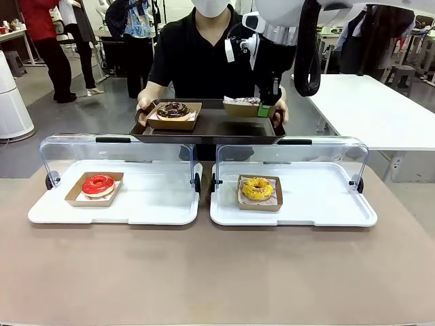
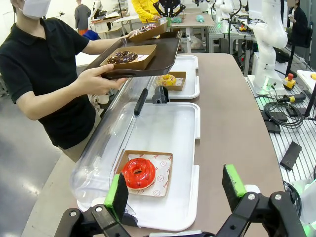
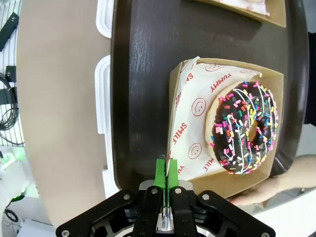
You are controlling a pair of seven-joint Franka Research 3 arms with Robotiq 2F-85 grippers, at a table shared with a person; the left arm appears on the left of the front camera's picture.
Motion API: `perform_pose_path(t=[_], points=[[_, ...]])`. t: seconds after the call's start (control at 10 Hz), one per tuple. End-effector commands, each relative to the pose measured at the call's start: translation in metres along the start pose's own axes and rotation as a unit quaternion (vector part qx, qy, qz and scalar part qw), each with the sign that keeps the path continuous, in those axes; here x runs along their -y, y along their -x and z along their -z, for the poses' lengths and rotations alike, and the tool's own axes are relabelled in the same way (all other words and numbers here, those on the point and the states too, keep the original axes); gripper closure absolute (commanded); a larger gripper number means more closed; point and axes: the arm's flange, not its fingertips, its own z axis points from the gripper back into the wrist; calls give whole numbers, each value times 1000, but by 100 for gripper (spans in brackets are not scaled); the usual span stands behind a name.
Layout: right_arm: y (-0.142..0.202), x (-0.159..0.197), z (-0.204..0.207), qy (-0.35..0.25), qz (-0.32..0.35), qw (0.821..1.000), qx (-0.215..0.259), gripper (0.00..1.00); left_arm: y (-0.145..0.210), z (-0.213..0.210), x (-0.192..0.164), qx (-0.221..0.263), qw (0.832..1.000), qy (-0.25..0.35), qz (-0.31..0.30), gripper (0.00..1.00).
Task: Provide the desired donut to the person.
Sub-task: Place the picked Paper togo box onto the Handle tray extended by the person.
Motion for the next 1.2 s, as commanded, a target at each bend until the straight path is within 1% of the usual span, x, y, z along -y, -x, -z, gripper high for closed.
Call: perform_pose_path(t=[0.0, 0.1, 0.3, 0.4, 0.5, 0.6, 0.7, 0.9, 1.0, 1.1], points=[[0, 4, 12, -14, 1, 1000, 26, 98, -2, -1, 0, -2, 1000, -5, -4, 0], [-2, 3, 20, -21, -8, 999, 40, 98, -2, -1, 0, -2, 1000, -5, -4, 0], [-1, 7, 28, -27, -3, 998, 49, 98, -2, -1, 0, -2, 1000, -5, -4, 0], [0, 8, 30, -30, 0, 998, 48, 68, -2, -1, 0, -2, 1000, -5, -4, 0], [0, 7, 31, -29, 2, 998, 49, 49, -2, -1, 0, -2, 1000, -5, -4, 0], [0, 8, 30, -27, 5, 998, 48, 17, -2, -1, 0, -2, 1000, -5, -4, 0], [-1, 9, 27, -24, 5, 999, 47, 0, -2, -1, 0, -2, 1000, -5, -4, 0], [-1, 8, 25, -24, 4, 999, 45, 0, -2, -1, 0, -2, 1000, -5, -4, 0], [-1, 8, 25, -25, 5, 999, 44, 8, -2, -1, 0, -2, 1000, -5, -4, 0], [0, 9, 24, -25, 5, 999, 45, 0, -2, -1, 0, -2, 1000, -5, -4, 0]])
